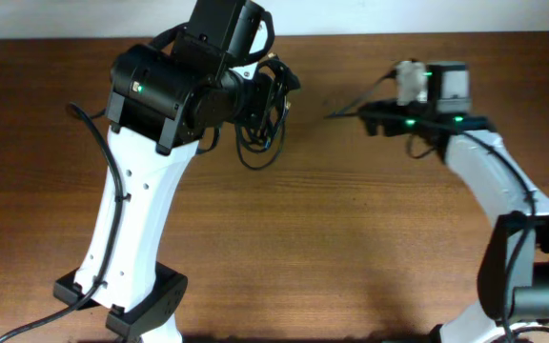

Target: Untangle cables

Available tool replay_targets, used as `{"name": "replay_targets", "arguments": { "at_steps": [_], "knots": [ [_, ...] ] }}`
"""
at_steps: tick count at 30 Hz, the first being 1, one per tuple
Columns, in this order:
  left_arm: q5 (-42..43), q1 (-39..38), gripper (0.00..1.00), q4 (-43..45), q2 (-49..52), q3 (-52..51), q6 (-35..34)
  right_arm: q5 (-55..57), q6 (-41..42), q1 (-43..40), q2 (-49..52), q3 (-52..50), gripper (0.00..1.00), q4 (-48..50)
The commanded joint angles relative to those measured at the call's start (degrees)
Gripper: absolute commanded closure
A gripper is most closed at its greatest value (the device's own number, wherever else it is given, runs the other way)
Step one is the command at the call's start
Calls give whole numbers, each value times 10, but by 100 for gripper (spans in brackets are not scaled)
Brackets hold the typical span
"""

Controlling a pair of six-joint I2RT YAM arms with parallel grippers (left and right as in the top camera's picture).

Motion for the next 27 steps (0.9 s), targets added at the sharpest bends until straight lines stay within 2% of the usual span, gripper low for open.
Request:
{"name": "replay_targets", "arguments": {
  "at_steps": [1, 3, 8, 12, 16, 18, 22, 24, 25, 27],
  "knots": [
    [-5, 1, 100, 11, -13, 14, 3, -29, -10, -40, -4, 7, 2, -11],
    [-5, 1, 100, 15, -13, 14, 3, -42, -10, -55, -23, 7, 2, -11],
    [2, 1, 100, 17, -14, 38, -2, -33, -37, -58, -175, 7, 1, -35],
    [26, 1, 100, -5, -14, 81, 5, -34, -38, -52, -193, 7, 2, -74],
    [114, -8, 100, 23, 50, 36, 36, -29, -62, -27, -198, 7, 1, -109],
    [235, -19, 100, 57, 112, 17, 82, 10, -62, -24, -219, 7, 1, -126],
    [322, -19, 100, 87, 217, 16, 120, 80, -83, -24, -270, 7, 2, -143],
    [399, -13, 100, 94, 262, 16, 172, 91, -83, -24, -288, 7, 2, -145],
    [402, -9, 100, 95, 277, 16, 171, 91, -83, -24, -291, 7, 2, -146],
    [340, 4, 100, 94, 292, 16, 157, 91, -83, -24, -288, 7, 2, -154]
  ]
}}
